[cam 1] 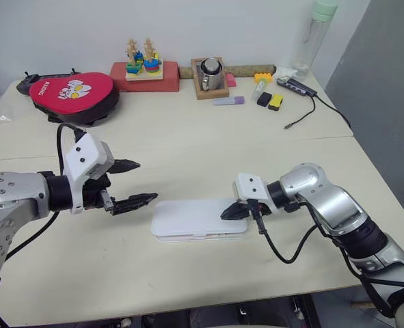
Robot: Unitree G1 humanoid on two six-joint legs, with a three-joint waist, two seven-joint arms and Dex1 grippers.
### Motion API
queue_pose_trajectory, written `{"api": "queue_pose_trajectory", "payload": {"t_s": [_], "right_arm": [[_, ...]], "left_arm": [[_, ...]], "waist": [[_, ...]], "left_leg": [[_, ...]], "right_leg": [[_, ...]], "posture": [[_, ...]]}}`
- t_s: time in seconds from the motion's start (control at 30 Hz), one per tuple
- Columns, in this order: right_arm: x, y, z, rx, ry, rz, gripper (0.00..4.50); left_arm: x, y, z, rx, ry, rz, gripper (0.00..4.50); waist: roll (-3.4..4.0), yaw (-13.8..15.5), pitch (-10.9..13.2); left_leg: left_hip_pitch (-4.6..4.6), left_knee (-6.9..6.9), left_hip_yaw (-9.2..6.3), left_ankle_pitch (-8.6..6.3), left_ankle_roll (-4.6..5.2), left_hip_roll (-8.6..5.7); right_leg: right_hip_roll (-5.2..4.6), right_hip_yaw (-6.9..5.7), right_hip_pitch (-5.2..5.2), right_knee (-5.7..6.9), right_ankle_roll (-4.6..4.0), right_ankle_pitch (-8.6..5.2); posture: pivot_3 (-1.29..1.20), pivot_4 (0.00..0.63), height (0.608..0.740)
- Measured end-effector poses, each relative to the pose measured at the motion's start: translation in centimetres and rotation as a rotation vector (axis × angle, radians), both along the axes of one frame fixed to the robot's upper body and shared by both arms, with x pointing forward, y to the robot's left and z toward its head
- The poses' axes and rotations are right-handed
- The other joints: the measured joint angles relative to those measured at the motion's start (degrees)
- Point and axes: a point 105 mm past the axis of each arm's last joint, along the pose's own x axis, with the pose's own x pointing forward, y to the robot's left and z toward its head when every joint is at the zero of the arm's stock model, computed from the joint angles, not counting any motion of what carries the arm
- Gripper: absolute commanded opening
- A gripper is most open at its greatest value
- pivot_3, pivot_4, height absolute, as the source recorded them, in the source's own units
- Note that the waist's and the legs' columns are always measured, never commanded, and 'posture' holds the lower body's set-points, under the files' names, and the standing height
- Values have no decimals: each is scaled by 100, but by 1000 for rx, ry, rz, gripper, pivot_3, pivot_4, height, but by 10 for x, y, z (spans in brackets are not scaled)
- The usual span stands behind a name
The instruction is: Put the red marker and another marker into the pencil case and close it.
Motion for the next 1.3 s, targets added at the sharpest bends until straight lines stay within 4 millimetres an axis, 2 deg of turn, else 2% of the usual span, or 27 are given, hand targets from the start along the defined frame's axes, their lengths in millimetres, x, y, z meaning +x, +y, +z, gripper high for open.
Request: {"api": "queue_pose_trajectory", "payload": {"t_s": [0.33,0.43,0.6,0.67,0.77,0.9,1.07,1.13,1.23,1.3], "right_arm": [[6,7,-8,20,-23,-2,22],[8,7,-9,14,-42,-6,22],[5,6,-4,30,20,-30,22],[4,2,0,27,54,-41,22],[4,-2,17,60,57,-54,22],[3,-7,32,99,61,-69,22],[17,-21,44,167,43,-212,22],[31,-30,54,267,33,-353,22],[46,-50,65,369,7,-530,22],[53,-62,62,396,-4,-630,22]], "left_arm": [[-1,0,0,5,10,-11,4500],[-1,0,0,7,11,-11,4500],[-3,2,-3,6,25,-4,4500],[-4,3,-8,-1,41,5,4500],[-4,4,-15,-25,53,23,4500],[-2,11,-21,-78,25,108,4500],[0,16,-38,-144,-37,260,4500],[0,16,-40,-261,-93,365,4500],[-5,25,-45,-298,-121,486,4500],[-6,34,-45,-306,-154,566,4500]], "waist": [[-3,-13,-2],[-4,-14,-4],[-3,-9,-3],[-1,-5,-2],[-1,0,-2],[0,1,-1],[-2,18,-2],[-4,31,-3],[-11,47,-6],[-10,55,-7]], "left_leg": [[33,-1,4,0,0,1],[101,-5,4,0,1,2],[94,-5,4,0,1,2],[81,-10,3,0,1,2],[77,-15,3,-1,2,2],[76,-18,4,-2,3,2],[74,-14,8,-2,3,1],[70,-10,9,-2,2,-1],[74,-11,2,-2,2,0],[76,-14,0,-2,2,0]], "right_leg": [[2,4,23,5,18,-11],[3,4,90,0,-5,-28],[3,5,84,-1,10,-18],[2,4,72,-4,9,-20],[1,2,68,-4,12,-28],[-1,2,68,-9,13,-33],[-5,5,70,-10,13,-33],[-7,7,71,-12,12,-31],[-5,4,72,-6,-1,-22],[-3,2,74,-9,13,-31]], "posture": [[0,150,740],[0,150,740],[0,150,740],[0,150,740],[0,150,740],[0,150,740],[0,150,740],[0,150,740],[0,150,740],[0,150,740]]}}
